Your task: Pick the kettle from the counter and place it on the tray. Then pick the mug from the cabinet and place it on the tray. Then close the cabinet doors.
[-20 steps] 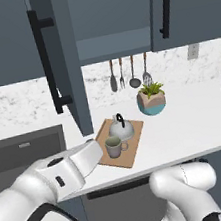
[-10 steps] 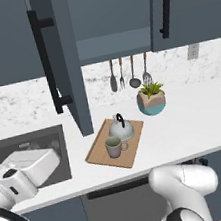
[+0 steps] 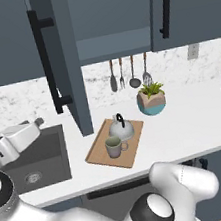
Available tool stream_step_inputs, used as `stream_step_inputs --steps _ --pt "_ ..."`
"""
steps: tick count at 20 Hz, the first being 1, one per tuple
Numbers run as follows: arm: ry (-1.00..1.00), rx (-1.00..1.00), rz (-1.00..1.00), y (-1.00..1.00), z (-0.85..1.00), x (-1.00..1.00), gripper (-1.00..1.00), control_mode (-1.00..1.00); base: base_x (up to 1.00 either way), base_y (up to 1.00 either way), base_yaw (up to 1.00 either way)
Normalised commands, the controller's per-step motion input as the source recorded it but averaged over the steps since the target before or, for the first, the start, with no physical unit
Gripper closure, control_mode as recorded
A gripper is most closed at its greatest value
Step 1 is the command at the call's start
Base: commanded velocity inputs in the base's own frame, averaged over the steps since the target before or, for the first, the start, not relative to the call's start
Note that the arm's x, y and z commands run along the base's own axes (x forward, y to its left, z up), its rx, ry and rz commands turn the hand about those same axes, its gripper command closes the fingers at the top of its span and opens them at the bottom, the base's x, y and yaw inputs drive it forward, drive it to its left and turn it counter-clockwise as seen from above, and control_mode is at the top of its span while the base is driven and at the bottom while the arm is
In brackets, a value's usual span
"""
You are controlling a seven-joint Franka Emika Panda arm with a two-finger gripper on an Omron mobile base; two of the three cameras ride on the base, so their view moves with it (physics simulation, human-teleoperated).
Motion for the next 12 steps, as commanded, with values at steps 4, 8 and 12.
stream_step_inputs --steps 4,8,12 --pt "0.0 -0.02 -0.02 0.36 -0.16 0.99 -1.0 -1.0 0.0 0.0 0.0" --pt "0.0 -0.01 -0.01 0.16 -0.13 0.8 -1.0 -1.0 0.0 0.0 0.0" --pt "0.0 0.0 0.0 0.0 0.0 0.76 -1.0 -1.0 0.0 0.0 0.0"
